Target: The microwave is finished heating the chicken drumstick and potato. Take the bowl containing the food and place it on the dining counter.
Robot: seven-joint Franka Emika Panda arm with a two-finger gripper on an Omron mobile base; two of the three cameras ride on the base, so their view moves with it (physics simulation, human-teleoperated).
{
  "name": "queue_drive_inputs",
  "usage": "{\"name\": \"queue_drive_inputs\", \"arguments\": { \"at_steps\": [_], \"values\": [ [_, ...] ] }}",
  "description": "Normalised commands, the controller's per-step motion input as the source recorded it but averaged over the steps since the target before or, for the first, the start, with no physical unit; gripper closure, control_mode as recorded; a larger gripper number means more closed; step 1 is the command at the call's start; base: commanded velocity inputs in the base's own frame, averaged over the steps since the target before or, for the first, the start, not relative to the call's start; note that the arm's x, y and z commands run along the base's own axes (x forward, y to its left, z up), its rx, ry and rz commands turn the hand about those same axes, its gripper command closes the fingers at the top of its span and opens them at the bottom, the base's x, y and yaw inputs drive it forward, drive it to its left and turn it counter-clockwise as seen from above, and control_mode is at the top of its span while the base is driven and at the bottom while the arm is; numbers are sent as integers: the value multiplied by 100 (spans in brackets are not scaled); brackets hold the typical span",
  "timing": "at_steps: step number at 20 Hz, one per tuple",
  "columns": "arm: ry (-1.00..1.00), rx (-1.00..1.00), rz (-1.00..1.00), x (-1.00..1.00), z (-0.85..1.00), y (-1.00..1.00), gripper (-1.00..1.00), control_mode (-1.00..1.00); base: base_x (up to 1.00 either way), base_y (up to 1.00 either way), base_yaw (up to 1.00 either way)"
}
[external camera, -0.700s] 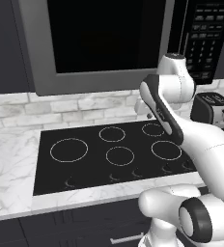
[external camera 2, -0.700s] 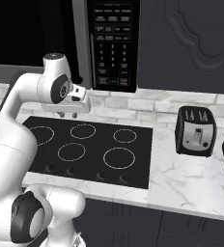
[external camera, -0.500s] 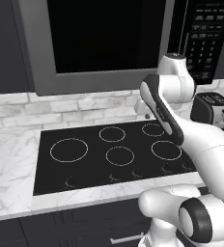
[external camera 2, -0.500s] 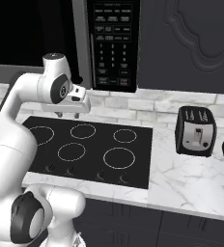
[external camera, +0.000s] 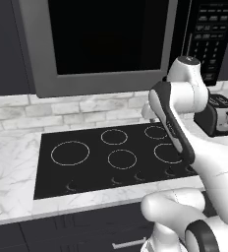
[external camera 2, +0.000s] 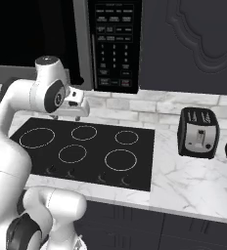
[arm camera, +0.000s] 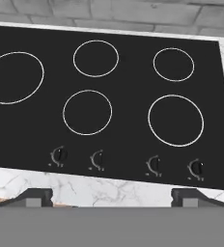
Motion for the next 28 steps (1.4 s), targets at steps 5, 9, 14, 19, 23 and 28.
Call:
{"name": "queue_drive_inputs", "arguments": {
  "at_steps": [5,9,14,19,23,28],
  "values": [
    [-32,2,0,-59,18,-15,-100,-100,0,0,0],
    [-41,3,0,-62,30,-16,-100,-100,0,0,0],
    [-46,5,0,-49,43,-25,-100,-100,0,0,0],
    [-46,7,0,-34,43,-25,-100,-100,0,0,0],
    [-49,6,0,-12,58,-7,-100,-100,0,0,0],
    [-39,2,0,0,71,0,-100,-100,0,0,0]
  ]
}}
